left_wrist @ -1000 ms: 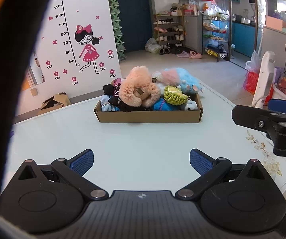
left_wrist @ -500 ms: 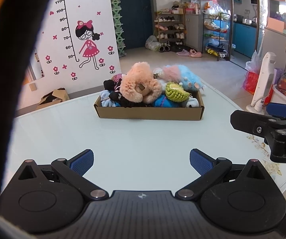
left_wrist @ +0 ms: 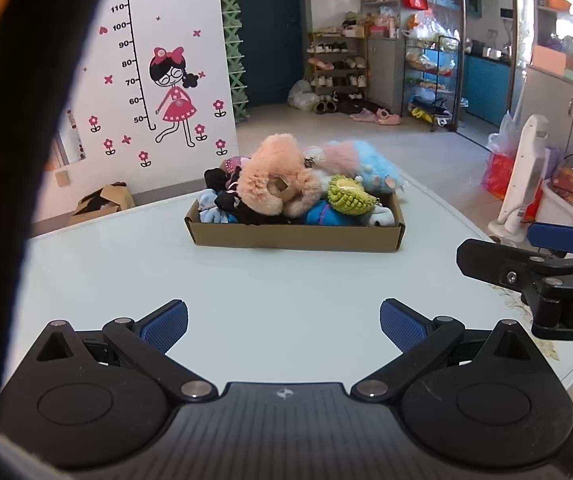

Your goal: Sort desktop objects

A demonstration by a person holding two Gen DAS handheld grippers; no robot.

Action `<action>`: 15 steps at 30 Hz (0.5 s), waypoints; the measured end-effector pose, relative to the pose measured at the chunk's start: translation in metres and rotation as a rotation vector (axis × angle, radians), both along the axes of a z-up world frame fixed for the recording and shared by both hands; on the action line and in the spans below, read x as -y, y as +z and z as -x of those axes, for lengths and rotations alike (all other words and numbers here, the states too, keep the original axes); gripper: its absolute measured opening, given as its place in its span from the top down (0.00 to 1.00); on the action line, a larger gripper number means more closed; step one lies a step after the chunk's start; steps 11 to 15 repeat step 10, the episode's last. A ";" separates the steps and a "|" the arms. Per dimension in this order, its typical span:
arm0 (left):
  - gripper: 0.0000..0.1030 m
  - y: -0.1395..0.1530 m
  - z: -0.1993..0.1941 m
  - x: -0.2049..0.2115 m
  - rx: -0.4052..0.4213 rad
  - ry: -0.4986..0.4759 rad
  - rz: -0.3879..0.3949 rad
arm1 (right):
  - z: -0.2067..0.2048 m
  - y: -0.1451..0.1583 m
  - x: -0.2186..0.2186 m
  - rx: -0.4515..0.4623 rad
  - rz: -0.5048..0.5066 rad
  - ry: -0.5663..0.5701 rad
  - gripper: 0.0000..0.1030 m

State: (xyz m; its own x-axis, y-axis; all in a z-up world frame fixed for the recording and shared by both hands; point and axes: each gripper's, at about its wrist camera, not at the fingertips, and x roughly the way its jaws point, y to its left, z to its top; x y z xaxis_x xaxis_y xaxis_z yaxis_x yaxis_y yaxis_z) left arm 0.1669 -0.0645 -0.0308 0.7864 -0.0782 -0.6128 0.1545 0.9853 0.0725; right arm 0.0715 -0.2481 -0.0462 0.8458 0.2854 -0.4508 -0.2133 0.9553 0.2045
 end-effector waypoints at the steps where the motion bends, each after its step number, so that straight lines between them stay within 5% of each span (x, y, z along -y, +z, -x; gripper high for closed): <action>1: 0.01 0.000 -0.001 0.000 -0.004 0.000 0.004 | 0.000 0.000 0.000 -0.001 0.000 0.000 0.00; 15: 0.01 0.000 -0.001 -0.005 -0.013 -0.019 0.028 | -0.002 0.001 -0.001 0.006 0.003 0.000 0.00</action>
